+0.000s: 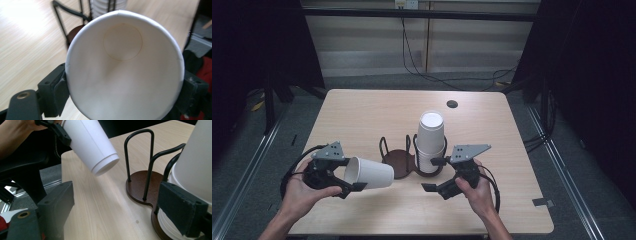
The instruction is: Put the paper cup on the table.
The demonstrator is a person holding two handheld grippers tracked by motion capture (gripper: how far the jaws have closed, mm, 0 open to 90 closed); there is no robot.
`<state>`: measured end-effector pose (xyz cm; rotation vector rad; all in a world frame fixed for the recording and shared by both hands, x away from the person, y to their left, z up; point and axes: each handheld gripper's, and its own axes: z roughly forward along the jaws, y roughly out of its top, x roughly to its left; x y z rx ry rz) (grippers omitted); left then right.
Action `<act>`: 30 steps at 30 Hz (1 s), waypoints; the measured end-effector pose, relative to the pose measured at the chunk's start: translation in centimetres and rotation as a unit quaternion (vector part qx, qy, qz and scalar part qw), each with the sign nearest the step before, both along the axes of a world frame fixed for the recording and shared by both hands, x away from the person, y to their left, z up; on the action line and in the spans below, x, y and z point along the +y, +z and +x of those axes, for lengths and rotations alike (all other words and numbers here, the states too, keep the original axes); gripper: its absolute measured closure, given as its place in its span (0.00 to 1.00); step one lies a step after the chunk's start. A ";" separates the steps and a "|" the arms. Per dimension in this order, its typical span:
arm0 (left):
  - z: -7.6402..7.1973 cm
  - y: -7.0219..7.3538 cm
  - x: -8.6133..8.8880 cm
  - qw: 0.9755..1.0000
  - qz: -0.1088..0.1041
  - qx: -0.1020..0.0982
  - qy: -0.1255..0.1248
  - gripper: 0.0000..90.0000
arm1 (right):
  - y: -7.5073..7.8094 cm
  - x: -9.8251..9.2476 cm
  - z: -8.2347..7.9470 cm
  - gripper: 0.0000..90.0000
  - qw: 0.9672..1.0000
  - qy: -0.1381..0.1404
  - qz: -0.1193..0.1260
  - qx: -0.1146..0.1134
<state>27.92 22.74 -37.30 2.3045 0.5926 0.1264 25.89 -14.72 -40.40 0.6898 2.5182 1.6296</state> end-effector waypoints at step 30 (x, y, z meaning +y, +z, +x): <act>4.0 -0.1 2.2 0.986 0.153 0.034 0.054 0.15 | -0.5 -0.1 0.3 0.15 1.000 -0.004 -0.004 0.004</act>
